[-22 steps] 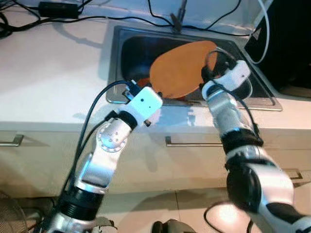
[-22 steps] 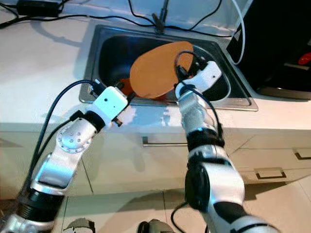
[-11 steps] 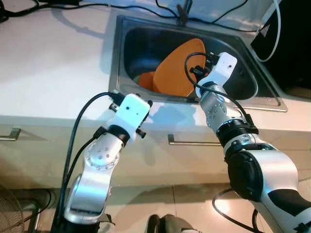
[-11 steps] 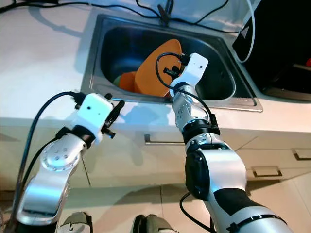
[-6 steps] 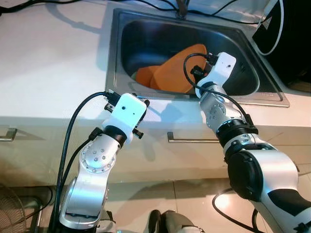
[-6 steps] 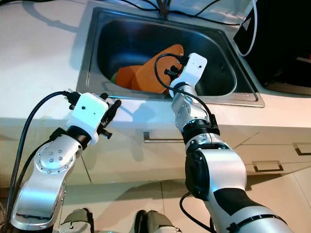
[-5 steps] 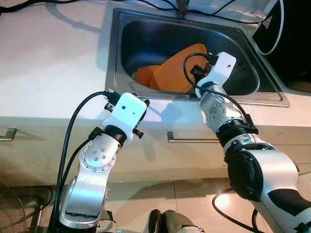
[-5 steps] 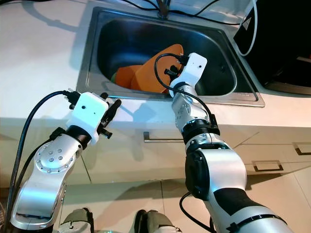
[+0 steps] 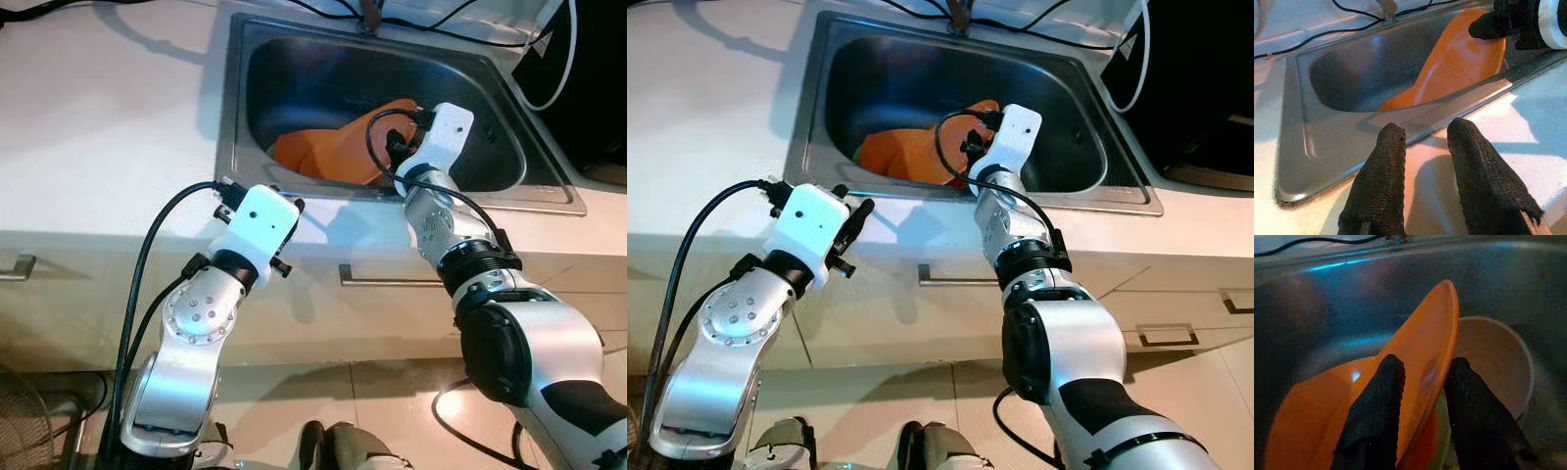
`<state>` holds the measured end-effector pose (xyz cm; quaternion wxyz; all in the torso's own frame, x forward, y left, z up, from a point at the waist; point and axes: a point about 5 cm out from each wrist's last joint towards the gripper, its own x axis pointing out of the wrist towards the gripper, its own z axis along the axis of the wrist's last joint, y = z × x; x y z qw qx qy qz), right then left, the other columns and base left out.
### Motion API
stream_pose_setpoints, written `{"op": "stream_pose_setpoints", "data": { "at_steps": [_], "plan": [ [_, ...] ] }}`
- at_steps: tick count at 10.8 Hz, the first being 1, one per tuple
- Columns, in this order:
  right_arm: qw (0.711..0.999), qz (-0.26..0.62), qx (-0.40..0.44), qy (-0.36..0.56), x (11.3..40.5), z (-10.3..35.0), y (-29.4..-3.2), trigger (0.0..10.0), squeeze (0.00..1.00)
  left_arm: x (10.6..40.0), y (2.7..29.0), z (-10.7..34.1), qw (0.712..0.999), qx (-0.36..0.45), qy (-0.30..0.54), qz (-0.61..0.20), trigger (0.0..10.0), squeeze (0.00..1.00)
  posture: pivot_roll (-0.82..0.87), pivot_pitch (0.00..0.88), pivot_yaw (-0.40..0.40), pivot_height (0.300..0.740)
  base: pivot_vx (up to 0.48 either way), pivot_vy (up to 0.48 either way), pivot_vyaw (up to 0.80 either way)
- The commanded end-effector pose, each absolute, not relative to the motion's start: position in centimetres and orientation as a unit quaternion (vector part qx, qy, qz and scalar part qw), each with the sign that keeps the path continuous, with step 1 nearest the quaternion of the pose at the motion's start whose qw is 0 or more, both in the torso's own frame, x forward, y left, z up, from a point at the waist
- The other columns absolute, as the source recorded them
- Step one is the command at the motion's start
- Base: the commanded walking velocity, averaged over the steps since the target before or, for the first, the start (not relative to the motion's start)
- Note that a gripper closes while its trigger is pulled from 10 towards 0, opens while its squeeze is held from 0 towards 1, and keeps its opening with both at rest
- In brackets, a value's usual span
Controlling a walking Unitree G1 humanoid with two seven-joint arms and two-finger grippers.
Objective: Kitchen organization
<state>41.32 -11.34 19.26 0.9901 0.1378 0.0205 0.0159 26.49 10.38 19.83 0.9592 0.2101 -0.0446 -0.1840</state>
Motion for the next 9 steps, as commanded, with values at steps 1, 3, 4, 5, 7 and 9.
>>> {"op": "stream_pose_setpoints", "data": {
  "at_steps": [1,3,4,5,7,9],
  "plan": [
    [0.997,0.001,0.082,-0.004,41.4,19.8,-12.5,10.0,0.00,26.8,10.0,19.4,0.958,0.210,-0.035,-0.191,10.0,0.00,0.08,0.195,-0.212,0.719,0.000,0.000,0.00],
    [0.999,0.013,-0.013,-0.043,41.4,20.7,-12.2,10.0,0.00,27.0,9.8,19.3,0.957,0.211,-0.035,-0.194,10.0,0.00,0.07,0.189,-0.210,0.719,0.000,0.000,0.00],
    [0.995,0.006,-0.070,-0.065,41.3,21.1,-12.3,10.0,0.00,27.0,9.7,19.3,0.957,0.210,-0.035,-0.196,10.0,0.00,0.07,0.188,-0.208,0.719,0.000,0.000,0.00],
    [0.994,0.003,-0.084,-0.072,41.3,21.2,-12.4,10.0,0.00,27.1,9.7,19.2,0.957,0.211,-0.035,-0.197,10.0,0.00,0.07,0.186,-0.206,0.719,0.000,0.000,0.00],
    [0.994,-0.001,-0.078,-0.082,41.2,21.3,-12.6,10.0,0.00,27.3,9.6,19.2,0.956,0.211,-0.038,-0.199,10.0,0.00,0.07,0.178,-0.201,0.719,0.000,0.000,0.00],
    [0.991,-0.010,-0.051,-0.124,40.8,22.3,-13.0,10.0,0.00,28.2,9.6,19.7,0.960,0.204,-0.066,-0.181,10.0,0.00,0.05,0.147,-0.188,0.719,0.000,0.000,0.00]
  ]
}}
